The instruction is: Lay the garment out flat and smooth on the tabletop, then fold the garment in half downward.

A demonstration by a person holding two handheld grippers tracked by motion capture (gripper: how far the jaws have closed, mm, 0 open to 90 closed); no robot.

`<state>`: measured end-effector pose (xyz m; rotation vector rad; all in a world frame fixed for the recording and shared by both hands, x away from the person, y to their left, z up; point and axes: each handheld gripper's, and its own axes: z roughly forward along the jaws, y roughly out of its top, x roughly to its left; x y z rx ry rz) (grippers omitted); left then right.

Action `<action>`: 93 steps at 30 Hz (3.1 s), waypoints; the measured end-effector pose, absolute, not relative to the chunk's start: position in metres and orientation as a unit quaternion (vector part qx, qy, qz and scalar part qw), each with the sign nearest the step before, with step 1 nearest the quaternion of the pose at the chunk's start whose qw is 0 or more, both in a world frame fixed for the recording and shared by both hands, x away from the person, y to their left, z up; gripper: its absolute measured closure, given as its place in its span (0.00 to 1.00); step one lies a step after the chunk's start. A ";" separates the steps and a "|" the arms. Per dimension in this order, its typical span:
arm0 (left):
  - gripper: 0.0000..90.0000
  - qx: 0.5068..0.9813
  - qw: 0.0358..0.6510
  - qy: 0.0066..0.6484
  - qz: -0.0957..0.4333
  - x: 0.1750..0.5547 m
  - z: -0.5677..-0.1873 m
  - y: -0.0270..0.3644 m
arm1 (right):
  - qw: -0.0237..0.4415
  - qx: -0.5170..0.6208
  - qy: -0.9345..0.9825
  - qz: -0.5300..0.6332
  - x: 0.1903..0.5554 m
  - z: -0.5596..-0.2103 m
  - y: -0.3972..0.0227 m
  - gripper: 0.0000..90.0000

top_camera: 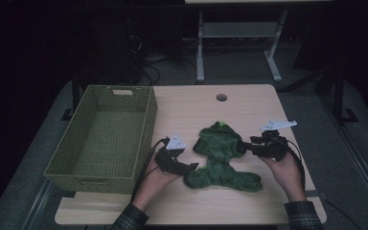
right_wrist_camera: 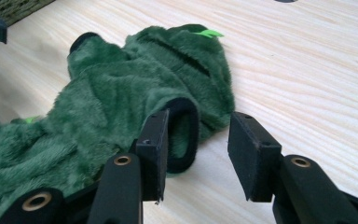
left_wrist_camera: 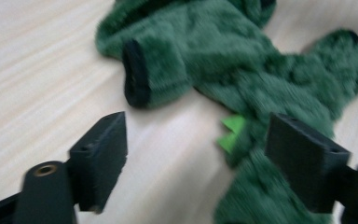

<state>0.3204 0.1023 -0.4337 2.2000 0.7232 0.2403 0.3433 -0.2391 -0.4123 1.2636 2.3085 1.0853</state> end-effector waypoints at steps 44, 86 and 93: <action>0.14 0.888 0.374 0.246 0.109 0.251 -0.477 0.131 | 0.087 0.337 0.841 0.414 0.298 -0.403 -0.148 0.74; 0.14 0.889 0.375 0.243 0.105 0.251 -0.477 0.131 | 0.084 0.258 0.896 0.352 0.266 -0.465 -0.051 0.95; 0.14 0.889 0.373 0.244 0.104 0.251 -0.477 0.132 | 0.056 0.257 0.897 0.354 0.268 -0.463 -0.056 0.97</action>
